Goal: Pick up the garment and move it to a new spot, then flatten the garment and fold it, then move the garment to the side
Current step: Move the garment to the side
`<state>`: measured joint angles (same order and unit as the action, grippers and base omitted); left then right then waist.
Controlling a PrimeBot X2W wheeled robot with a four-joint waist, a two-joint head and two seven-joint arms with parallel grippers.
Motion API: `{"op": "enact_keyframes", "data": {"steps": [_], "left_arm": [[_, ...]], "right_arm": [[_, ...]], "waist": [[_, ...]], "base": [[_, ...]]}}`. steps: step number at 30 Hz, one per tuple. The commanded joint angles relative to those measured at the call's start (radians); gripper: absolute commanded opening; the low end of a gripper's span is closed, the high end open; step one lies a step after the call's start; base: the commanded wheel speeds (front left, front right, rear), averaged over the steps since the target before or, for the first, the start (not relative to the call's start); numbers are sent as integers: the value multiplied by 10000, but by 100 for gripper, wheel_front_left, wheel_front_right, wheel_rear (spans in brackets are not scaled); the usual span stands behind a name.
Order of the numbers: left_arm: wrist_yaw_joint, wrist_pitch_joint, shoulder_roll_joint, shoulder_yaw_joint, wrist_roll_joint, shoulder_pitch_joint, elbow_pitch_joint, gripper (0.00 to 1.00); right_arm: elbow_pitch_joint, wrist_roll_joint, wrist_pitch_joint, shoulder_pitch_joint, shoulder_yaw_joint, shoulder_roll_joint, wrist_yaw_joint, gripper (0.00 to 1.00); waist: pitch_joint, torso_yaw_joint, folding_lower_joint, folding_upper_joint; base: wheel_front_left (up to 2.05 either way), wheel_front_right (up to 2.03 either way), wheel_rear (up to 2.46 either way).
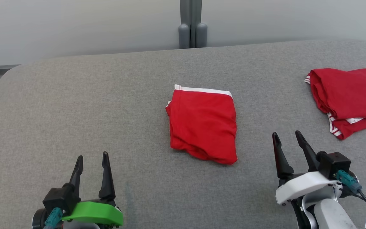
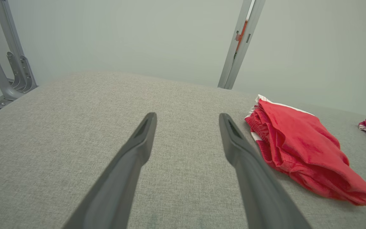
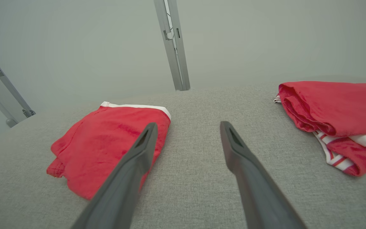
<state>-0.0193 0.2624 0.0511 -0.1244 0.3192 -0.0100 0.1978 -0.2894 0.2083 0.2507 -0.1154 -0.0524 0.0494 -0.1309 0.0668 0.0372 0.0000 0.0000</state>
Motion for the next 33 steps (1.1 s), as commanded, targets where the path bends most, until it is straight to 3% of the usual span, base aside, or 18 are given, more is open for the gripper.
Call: {"op": "enact_keyframes", "data": {"steps": [1, 6, 13, 21, 33], "left_arm": [[-63, 32, -2, 12, 68, -76, -40, 100], [-94, 32, -1, -89, 116, -245, -139, 100], [-216, 31, 1, -293, 200, -440, -388, 100], [-334, 31, 4, -478, 316, -708, -505, 100], [-187, 31, 2, -487, 172, -764, -429, 100]], "right_arm": [[-21, -42, -118, -225, 20, 26, 6, 100], [224, -397, -981, -917, 122, 26, 6, 100], [110, -538, -3002, -2163, 26, 66, 6, 100], [-1507, 266, -4894, -3202, -128, 404, 4, 100], [-3881, 971, -5635, -4011, -234, 682, 4, 100]], "waist": [[66, 60, 0, 0], [264, 237, 0, 0], [687, 684, 0, 0], [1181, 1478, 0, 0], [1382, 2320, 0, 0]], "base": [[0, 0, 0], [0, 0, 0], [0, 0, 0], [0, 0, 0], [0, 0, 0]]}}
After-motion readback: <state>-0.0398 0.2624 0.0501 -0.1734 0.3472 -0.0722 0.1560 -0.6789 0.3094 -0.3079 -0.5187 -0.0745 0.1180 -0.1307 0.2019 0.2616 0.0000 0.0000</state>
